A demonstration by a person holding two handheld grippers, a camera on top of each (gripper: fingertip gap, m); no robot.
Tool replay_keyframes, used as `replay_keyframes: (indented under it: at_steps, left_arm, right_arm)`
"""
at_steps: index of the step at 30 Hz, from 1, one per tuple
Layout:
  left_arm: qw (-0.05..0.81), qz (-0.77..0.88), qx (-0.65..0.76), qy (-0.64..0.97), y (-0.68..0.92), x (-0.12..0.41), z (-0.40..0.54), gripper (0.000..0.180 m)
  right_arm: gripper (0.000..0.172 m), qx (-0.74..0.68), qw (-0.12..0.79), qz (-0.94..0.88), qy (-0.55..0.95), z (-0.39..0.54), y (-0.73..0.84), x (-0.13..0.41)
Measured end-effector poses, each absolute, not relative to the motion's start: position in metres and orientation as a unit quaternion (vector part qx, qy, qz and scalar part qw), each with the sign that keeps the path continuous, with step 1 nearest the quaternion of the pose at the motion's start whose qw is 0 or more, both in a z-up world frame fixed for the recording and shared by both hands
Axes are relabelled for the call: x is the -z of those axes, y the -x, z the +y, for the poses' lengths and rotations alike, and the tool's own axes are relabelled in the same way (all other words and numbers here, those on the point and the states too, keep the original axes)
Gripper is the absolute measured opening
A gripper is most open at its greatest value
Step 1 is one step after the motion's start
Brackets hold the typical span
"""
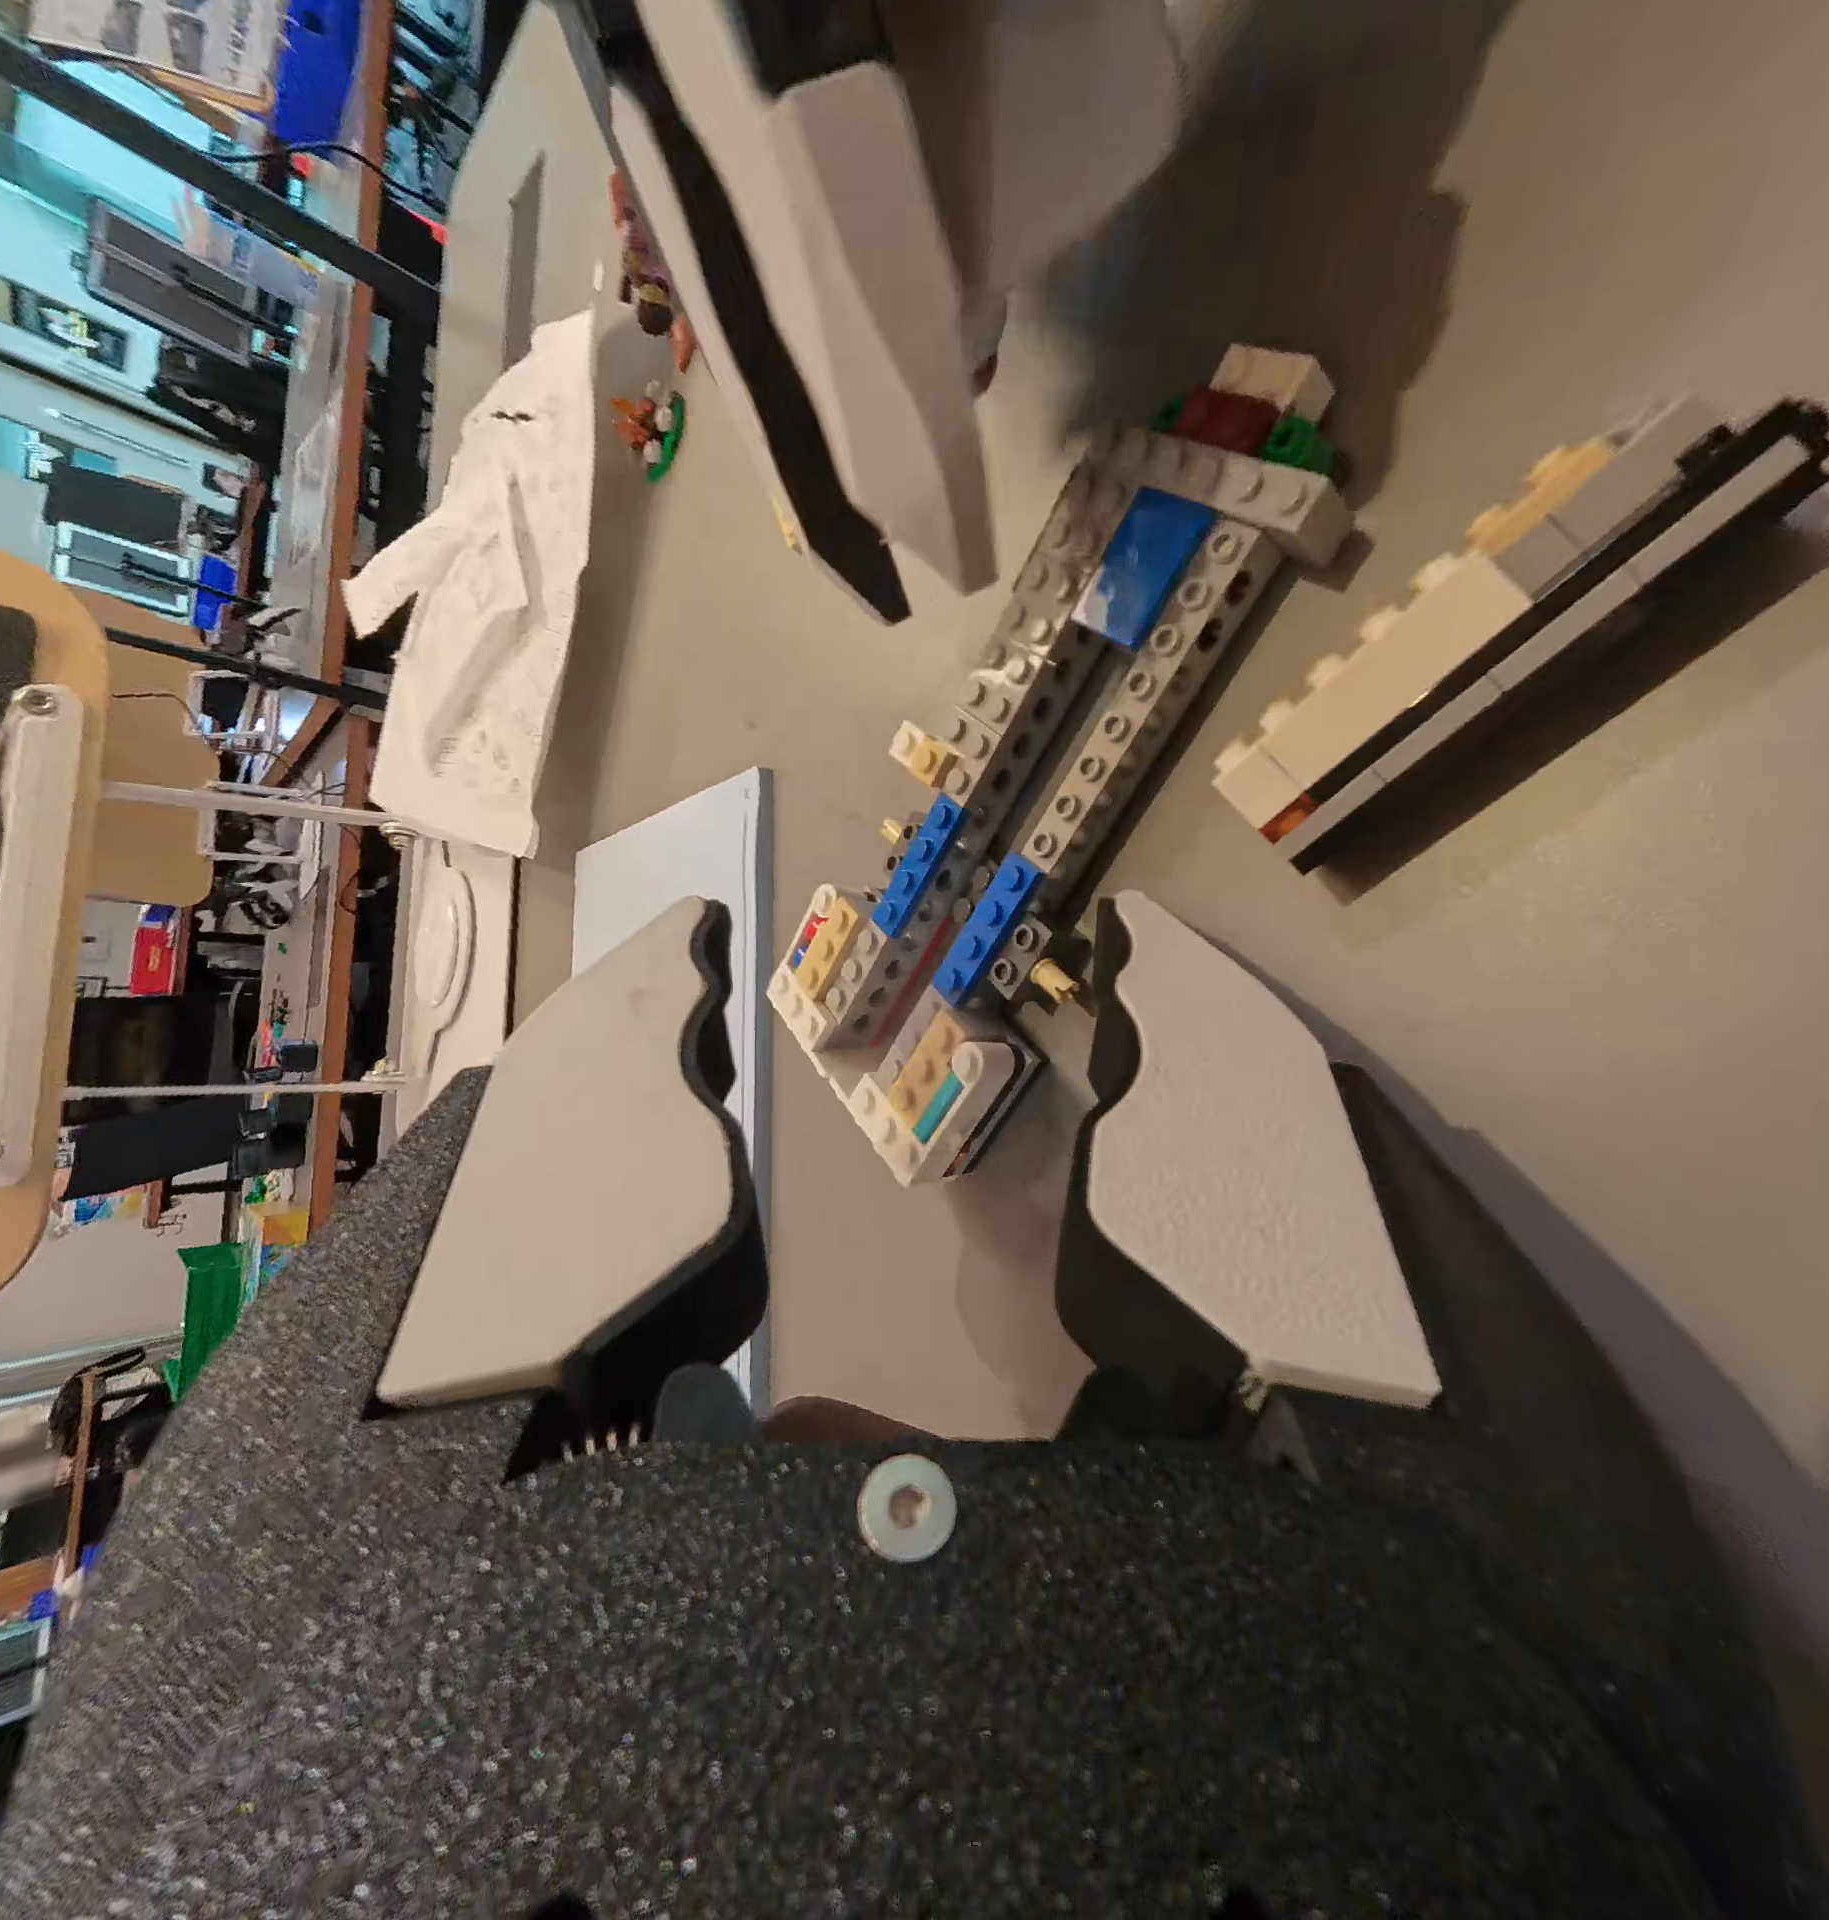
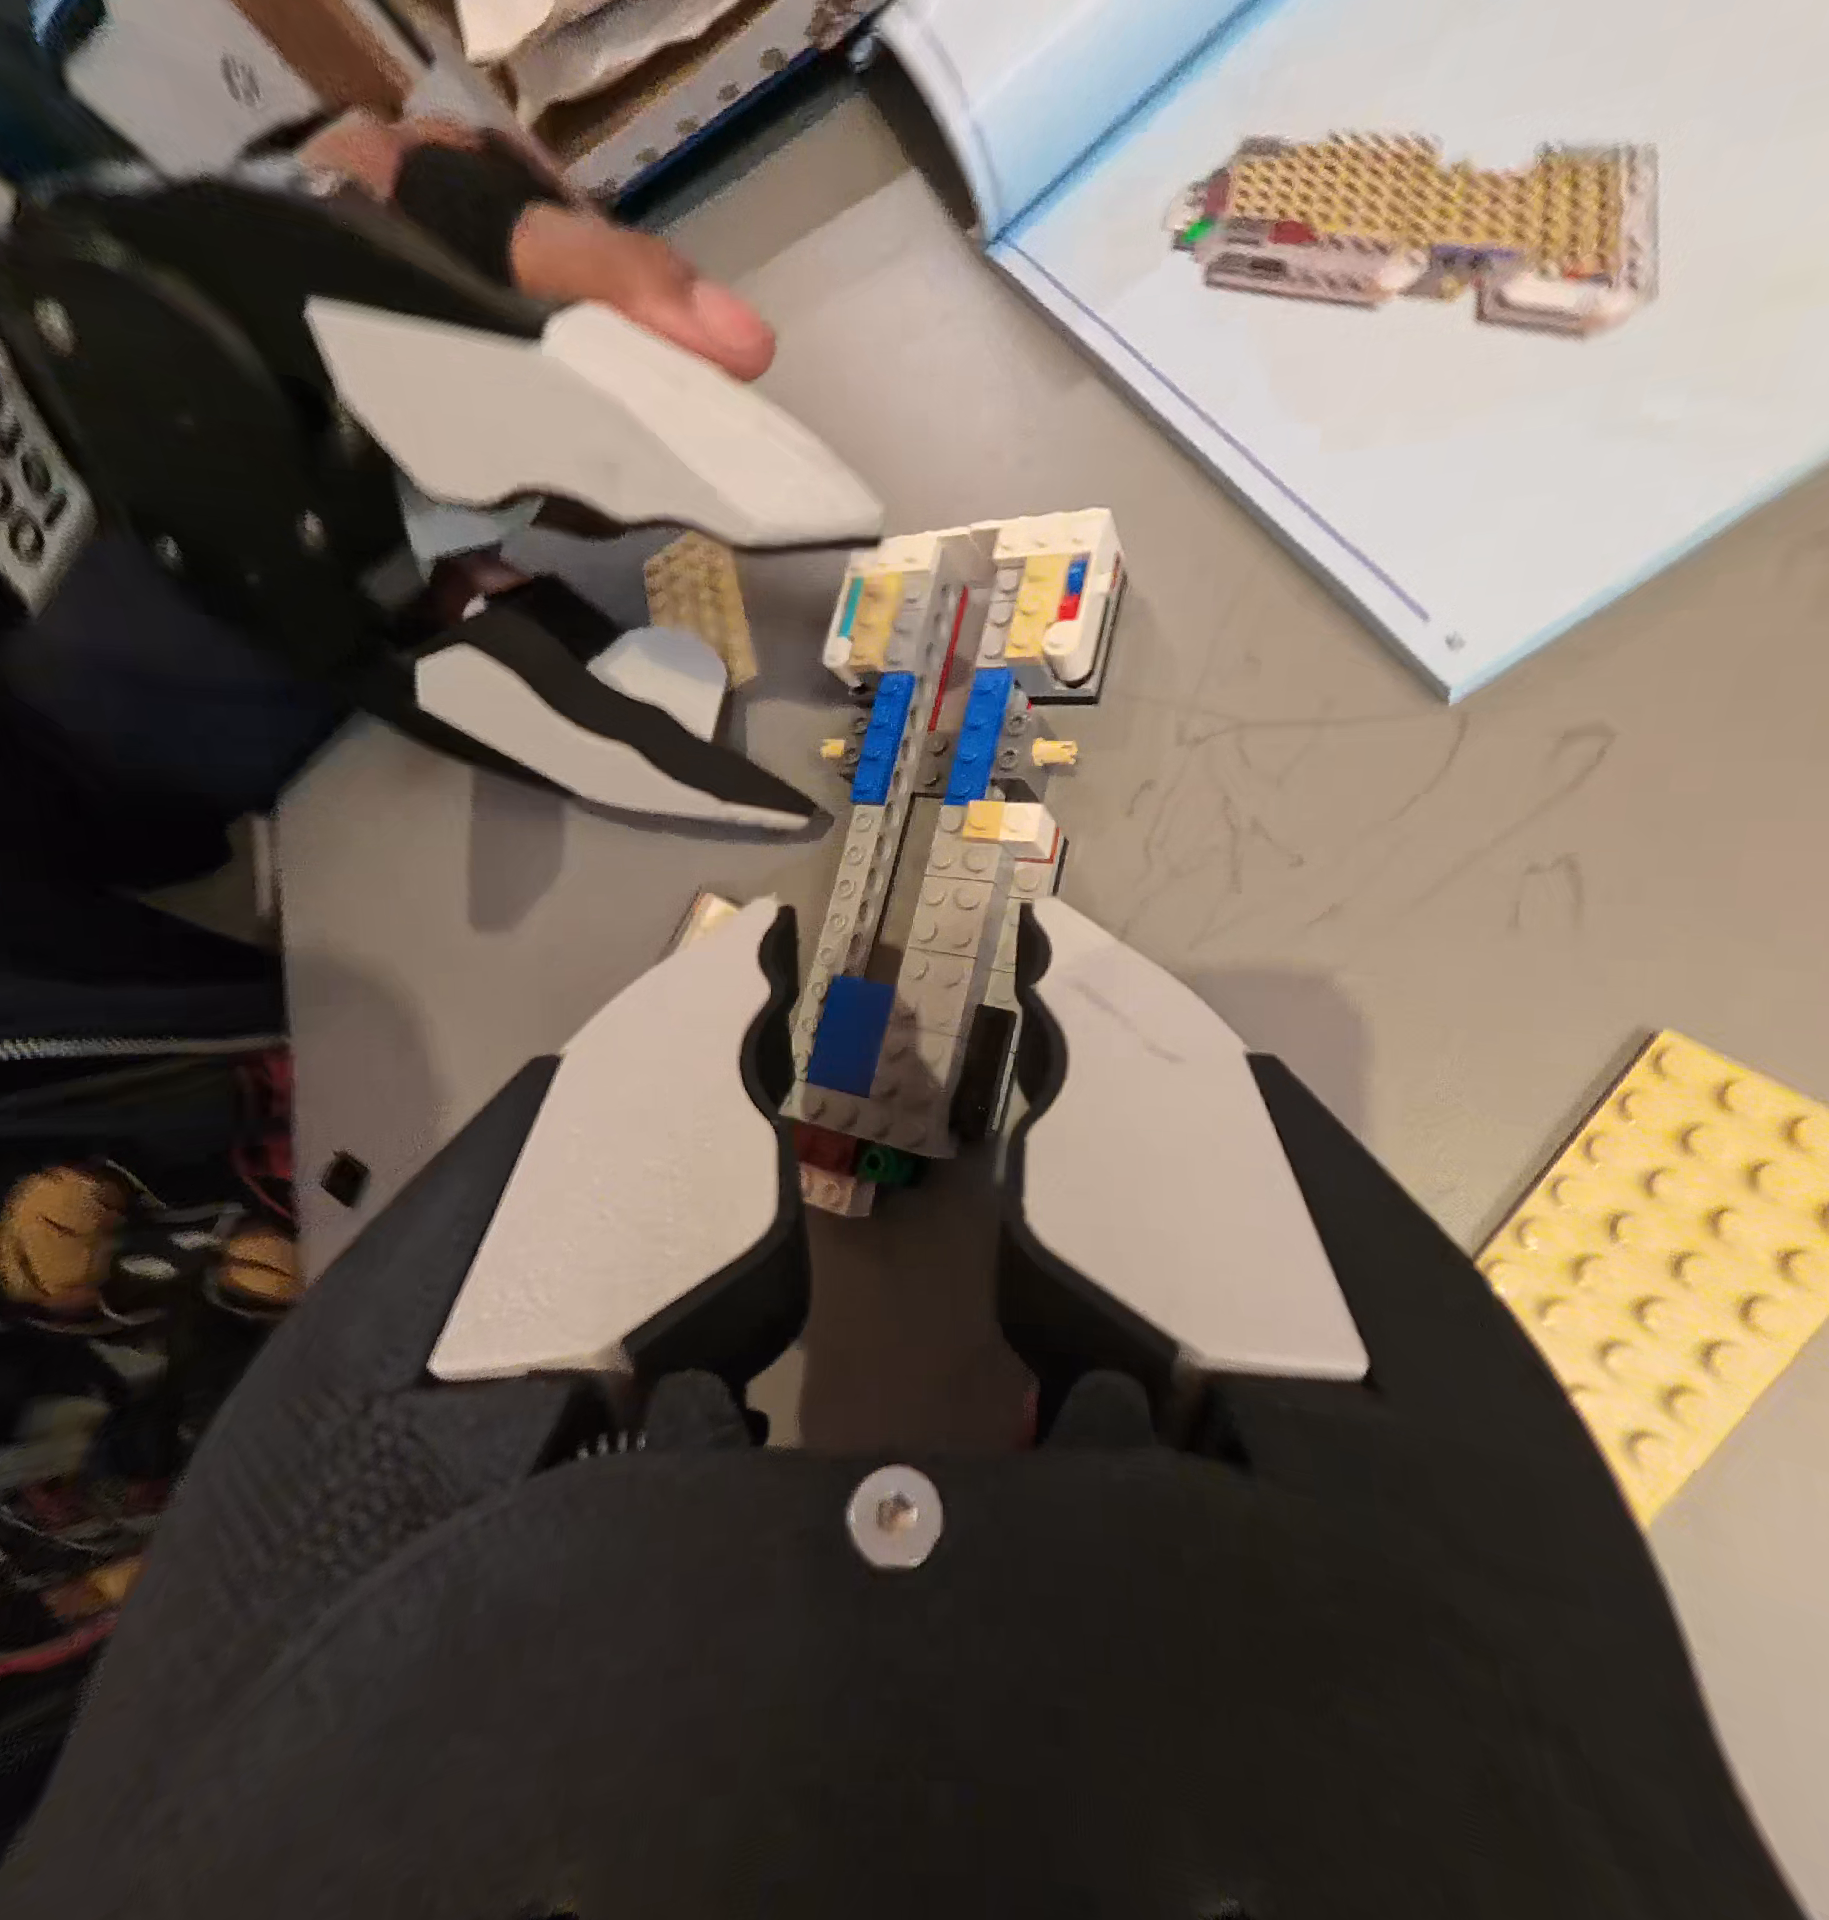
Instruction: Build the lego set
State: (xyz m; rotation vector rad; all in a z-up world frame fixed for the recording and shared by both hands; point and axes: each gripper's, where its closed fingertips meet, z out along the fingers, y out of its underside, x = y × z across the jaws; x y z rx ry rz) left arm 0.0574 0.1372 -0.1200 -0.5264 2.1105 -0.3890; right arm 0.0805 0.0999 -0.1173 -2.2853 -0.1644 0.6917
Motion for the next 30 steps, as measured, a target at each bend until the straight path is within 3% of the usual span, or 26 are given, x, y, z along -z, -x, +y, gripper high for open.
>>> replay_keyframes:
  at_steps: [8, 17, 21, 25, 30]
  left_arm:
    - [0.49, 0.82, 0.194, 0.225, -0.054, 0.111, 0.133, 0.06]
    - [0.519, 0.787, 0.2, 0.268, -0.057, 0.102, 0.142, 0.056]
    - [0.514, 0.788, 0.198, 0.276, -0.058, 0.106, 0.144, 0.056]
    - [0.511, 0.796, 0.196, 0.261, -0.057, 0.108, 0.141, 0.056]
    - [0.498, 0.818, 0.188, 0.217, -0.048, 0.113, 0.134, 0.057]
  right_arm:
    - [0.054, -0.049, 0.38, -0.367, 0.848, 0.073, -0.069, 0.133]
    - [0.08, -0.063, 0.35, -0.227, 0.907, 0.065, -0.062, 0.137]
    - [0.078, -0.066, 0.346, -0.156, 0.923, 0.063, -0.065, 0.155]
    - [0.062, -0.056, 0.356, -0.149, 0.921, 0.068, -0.069, 0.153]
    - [0.061, -0.074, 0.364, -0.139, 0.918, 0.074, -0.069, 0.152]
